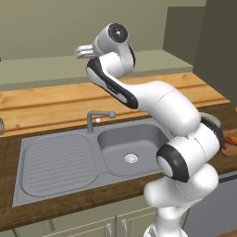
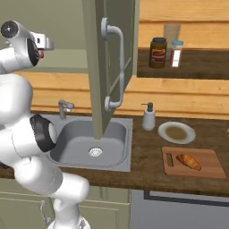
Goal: From the different types of pastries on the counter, select a croissant and place it on the cutting board. Then retrieve a jar of jam from the cabinet and place it alongside the croissant on the cutting board.
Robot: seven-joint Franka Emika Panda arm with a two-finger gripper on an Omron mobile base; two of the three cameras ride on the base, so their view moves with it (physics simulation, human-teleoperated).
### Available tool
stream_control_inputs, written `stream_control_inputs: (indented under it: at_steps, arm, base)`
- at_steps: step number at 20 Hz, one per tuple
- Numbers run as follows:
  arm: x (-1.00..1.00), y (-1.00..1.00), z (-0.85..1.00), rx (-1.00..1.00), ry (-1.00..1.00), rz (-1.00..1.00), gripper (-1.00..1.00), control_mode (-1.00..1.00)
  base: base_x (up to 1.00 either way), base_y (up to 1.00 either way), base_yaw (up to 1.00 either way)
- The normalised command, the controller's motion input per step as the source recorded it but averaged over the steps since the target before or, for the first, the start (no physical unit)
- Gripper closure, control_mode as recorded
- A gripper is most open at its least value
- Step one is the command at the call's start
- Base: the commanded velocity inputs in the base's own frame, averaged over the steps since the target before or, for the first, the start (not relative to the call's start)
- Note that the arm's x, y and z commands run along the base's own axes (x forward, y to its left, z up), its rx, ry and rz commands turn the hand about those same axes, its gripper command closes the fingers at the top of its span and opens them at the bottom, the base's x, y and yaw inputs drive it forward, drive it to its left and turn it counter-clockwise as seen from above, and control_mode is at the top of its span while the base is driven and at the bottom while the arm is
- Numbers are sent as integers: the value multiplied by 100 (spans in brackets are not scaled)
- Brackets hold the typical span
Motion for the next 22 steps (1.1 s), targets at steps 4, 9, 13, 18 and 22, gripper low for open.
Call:
stream_control_inputs:
  at_steps: [4,9,13,18,22]
  arm:
    - [-73,-14,24,0,-24,0,100,-100]
    - [-94,-28,29,7,-12,0,100,-100]
    - [-100,-41,49,15,4,2,100,-100]
    - [-100,-28,29,7,5,2,100,-100]
    - [-100,-12,0,0,9,1,100,-100]
  base:
    - [0,0,0]
    - [0,0,0]
    - [0,0,0]
    - [0,0,0]
    - [0,0,0]
